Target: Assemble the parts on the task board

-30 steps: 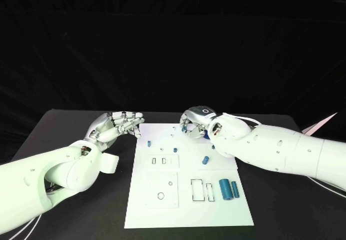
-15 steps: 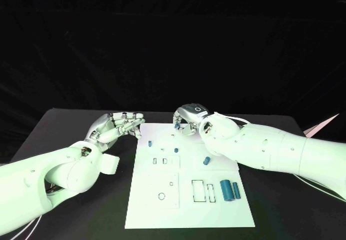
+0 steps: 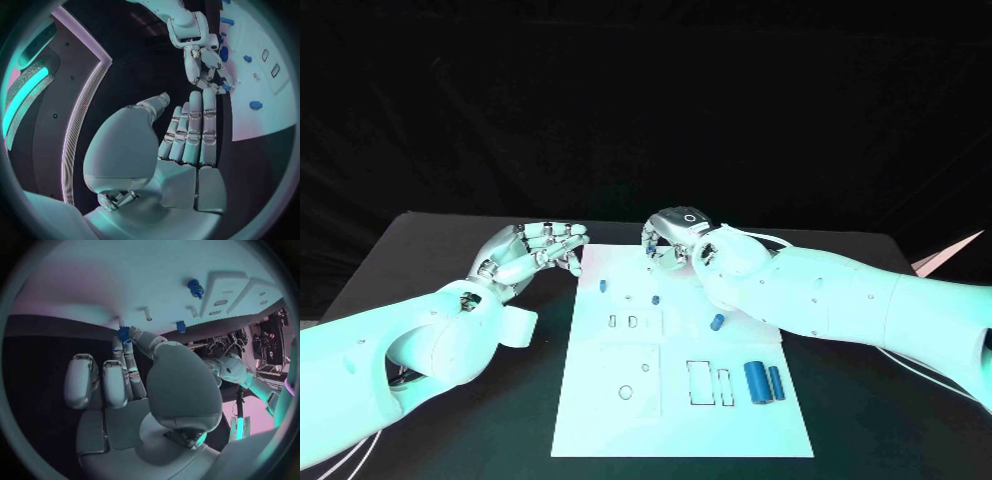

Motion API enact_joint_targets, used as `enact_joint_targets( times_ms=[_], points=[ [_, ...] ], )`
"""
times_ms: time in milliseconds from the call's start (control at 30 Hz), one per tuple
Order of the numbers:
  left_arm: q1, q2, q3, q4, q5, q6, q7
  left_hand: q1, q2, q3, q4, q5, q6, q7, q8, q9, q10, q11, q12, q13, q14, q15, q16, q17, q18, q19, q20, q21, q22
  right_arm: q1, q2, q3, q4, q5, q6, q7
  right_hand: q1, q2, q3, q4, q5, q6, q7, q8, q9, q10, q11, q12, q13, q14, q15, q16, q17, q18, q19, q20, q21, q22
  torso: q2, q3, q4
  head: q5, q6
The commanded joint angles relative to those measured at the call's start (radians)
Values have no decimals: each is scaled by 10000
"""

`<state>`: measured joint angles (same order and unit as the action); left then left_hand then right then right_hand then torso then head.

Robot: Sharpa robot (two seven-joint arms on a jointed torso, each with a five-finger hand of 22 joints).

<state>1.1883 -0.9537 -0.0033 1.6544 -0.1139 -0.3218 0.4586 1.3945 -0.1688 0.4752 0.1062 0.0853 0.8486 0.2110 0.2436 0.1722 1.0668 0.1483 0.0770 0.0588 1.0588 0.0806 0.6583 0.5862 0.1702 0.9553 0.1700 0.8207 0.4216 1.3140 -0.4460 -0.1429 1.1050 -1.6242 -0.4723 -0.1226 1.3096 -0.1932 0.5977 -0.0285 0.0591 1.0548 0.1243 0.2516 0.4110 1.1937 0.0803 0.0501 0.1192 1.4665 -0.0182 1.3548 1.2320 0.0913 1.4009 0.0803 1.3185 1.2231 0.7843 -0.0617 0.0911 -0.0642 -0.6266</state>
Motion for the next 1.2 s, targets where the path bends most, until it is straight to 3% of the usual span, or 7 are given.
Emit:
enact_joint_targets(
  times_ms=[33, 233, 567, 867, 1200],
  points=[
    [25, 9, 9, 32, 5, 34, 4, -230, -31, 476, -38, 111, -67, 50, -158, 200, -56, 42, -103, 112, -149, -35, 166, 152, 120, -220, -37, 157, 156, -16, -10, -9, -24, -29, 131, 4, 280, 615, 544, -183, 126, 79, 12, 297, 170, 837, -245, 249, 504, 468, -42, 145, 167, -217, 165, 5, 220, 159, 15, -29, 52, -4, -34],
    [36, -11, 9, 34, 5, 34, -3, -230, -31, 476, -38, 111, -67, 50, -158, 200, -56, 42, -103, 112, -149, -35, 166, 152, 120, -220, -37, 157, 156, -18, -67, -11, -29, -59, 255, -36, 271, 614, 549, -192, 125, 69, 15, 300, 185, 834, -241, 242, 508, 473, -40, 167, 196, -224, 180, 7, 247, 198, 33, -24, 20, 20, -26],
    [48, -25, 9, -1, 5, 36, -11, -230, -31, 476, -38, 111, -67, 50, -158, 200, -56, 42, -103, 112, -149, -35, 166, 152, 120, -220, -37, 157, 156, -19, -137, -11, 32, -192, 213, -138, 264, 612, 551, -201, 123, 64, 16, 306, 199, 837, -241, 239, 513, 474, -39, 173, 198, -225, 179, 8, 251, 204, 62, -23, 63, 9, -34],
    [51, -46, 9, -28, 5, 34, -16, -230, -31, 476, -38, 111, -67, 50, -158, 200, -56, 42, -103, 112, -149, -35, 166, 152, 120, -220, -37, 157, 156, -29, -232, -11, 183, -254, 167, -175, 262, 609, 552, -208, 123, 64, 16, 310, 208, 841, -241, 239, 516, 475, -39, 178, 203, -226, 182, 9, 258, 214, 85, -17, 30, 31, -30],
    [51, 9, 8, -135, 13, 50, -19, -230, -34, 478, -39, 108, -84, 53, -167, 202, -80, 46, -102, 113, -166, -30, 184, 165, 121, -240, -31, 180, 169, -40, -303, -11, 262, -326, 34, -264, 255, 605, 551, -214, 121, 64, 17, 315, 218, 843, -240, 237, 520, 477, -38, 186, 212, -227, 185, 10, 264, 223, 95, -31, 40, 0, -22]
  ],
)
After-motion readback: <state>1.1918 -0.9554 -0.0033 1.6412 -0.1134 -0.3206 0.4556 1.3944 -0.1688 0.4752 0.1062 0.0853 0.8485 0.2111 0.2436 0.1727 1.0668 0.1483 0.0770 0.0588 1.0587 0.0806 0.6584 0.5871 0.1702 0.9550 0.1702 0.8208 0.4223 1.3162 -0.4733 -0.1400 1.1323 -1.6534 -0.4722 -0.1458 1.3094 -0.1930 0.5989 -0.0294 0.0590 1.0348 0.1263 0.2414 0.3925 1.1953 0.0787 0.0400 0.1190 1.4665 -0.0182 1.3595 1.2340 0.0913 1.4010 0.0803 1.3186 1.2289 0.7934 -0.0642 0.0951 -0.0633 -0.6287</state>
